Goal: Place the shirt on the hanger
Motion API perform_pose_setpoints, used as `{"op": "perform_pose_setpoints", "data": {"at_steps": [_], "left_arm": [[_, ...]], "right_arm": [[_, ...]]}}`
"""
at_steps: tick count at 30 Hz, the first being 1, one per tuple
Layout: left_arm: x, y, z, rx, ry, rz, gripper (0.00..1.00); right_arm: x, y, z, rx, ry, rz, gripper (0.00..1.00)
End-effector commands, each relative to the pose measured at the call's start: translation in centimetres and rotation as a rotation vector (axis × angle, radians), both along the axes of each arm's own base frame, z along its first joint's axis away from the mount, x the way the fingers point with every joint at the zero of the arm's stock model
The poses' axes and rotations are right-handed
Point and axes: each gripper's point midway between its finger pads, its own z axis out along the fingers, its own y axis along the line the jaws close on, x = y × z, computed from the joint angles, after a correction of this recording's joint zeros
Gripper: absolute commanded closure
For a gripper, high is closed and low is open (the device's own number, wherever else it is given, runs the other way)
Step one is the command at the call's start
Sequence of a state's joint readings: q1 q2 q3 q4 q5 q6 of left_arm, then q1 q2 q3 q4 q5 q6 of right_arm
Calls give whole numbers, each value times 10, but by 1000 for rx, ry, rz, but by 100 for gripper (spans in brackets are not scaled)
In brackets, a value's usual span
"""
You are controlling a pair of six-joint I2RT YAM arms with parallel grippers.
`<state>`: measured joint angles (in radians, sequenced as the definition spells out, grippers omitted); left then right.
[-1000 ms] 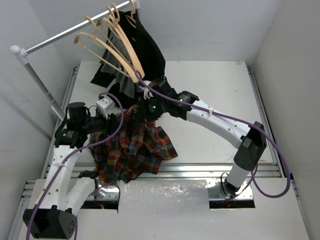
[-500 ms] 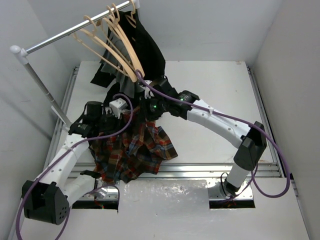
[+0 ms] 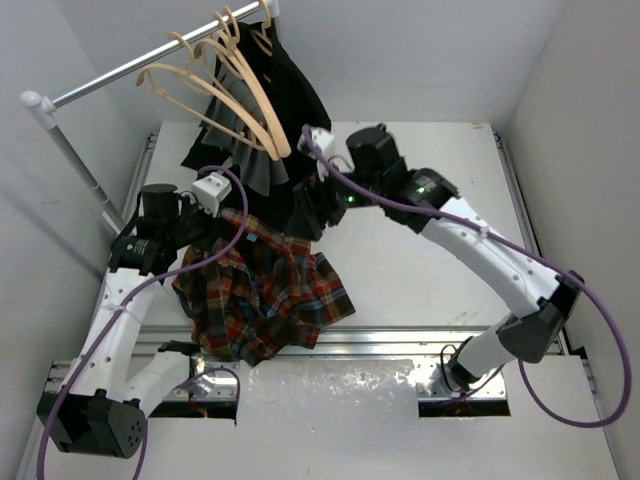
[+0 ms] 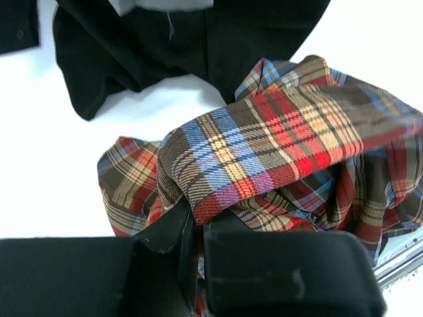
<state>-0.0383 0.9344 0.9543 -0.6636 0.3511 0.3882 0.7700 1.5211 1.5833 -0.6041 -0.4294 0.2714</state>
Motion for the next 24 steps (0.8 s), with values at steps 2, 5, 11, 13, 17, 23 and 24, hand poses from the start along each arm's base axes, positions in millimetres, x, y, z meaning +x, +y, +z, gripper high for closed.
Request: {"op": "perform_pose_setpoints", "data": {"at_steps": [2,5,11,13,17,23,24], "left_arm": [[6,6,-4,17,1,32,100],[10,8,-1,19,-7,43,100],[10,9,1,21,-17,49,100],[9,8,1,15,-21,46,100],[8,7,-5,10,-12,48,100],[7,5,-4,0,-17,38,100],[6,3,-4,-5,-17,31,100]], "right_arm": [[0,23,144,293,-415,168,18],[22,49,184,400,-472,161,27],[88,89,220,545,-562,0,38],[97,95,222,578,-581,-17,38],[108,111,234,678,-611,-17,39],[135,126,208,660,-589,-71,40],[135,127,205,654,-598,-65,40]]}}
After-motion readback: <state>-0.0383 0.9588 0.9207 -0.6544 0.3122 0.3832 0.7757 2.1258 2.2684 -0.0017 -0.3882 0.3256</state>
